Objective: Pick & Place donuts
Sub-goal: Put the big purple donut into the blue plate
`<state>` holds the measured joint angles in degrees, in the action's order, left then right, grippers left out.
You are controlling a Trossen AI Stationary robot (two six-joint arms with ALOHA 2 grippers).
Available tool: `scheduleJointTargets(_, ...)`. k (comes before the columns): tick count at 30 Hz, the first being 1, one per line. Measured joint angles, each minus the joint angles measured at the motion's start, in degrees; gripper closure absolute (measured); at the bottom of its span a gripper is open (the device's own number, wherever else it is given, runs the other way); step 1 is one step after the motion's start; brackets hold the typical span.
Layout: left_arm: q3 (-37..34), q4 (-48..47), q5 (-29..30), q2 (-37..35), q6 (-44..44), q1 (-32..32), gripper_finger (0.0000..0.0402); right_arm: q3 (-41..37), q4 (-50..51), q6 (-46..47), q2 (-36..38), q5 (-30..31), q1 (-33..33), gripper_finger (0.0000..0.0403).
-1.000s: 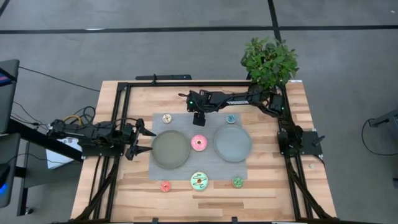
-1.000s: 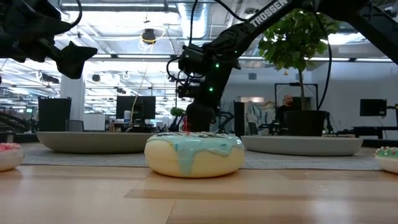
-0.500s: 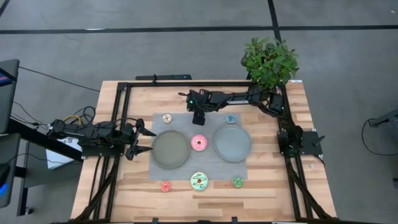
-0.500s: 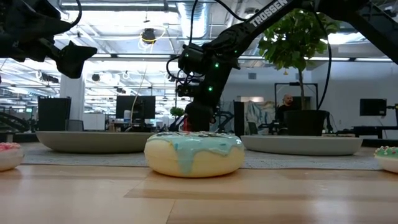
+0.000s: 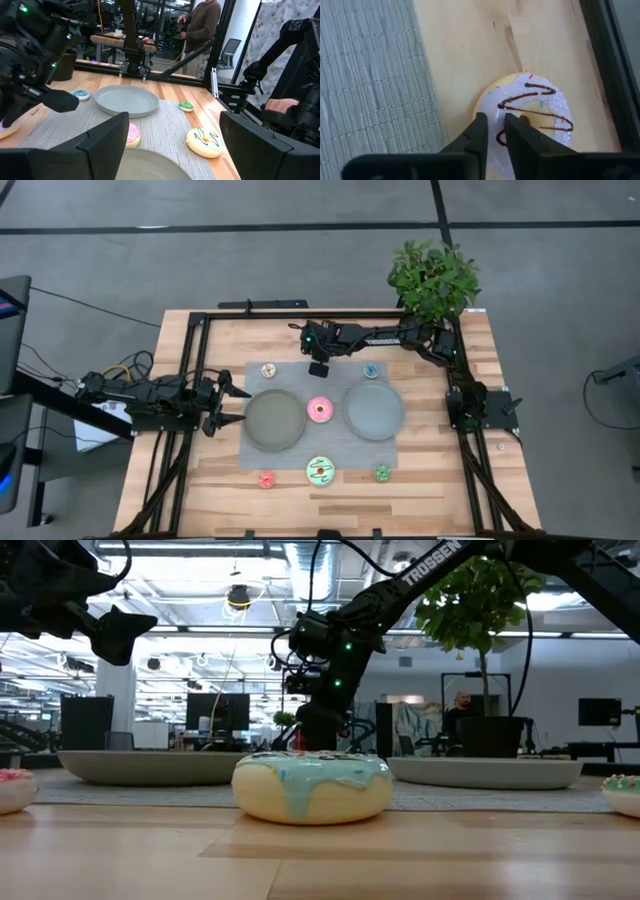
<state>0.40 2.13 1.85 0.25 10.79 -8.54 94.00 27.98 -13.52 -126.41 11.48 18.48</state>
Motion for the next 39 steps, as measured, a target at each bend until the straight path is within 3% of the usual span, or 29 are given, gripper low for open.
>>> scheduleJointTargets(9, 0.0, 0.0, 0.02, 0.0, 0.0, 0.0, 0.0097, 0.0, -0.09, 1.05, 0.0, -0.22, 0.42, 0.0401)
scheduleJointTargets(39, 0.0, -0.04, 0.06, 0.01, -0.02, 0.0, 0.0097, 0.0, 0.79, -1.53, 0.0, 0.46, -0.06, 0.0361)
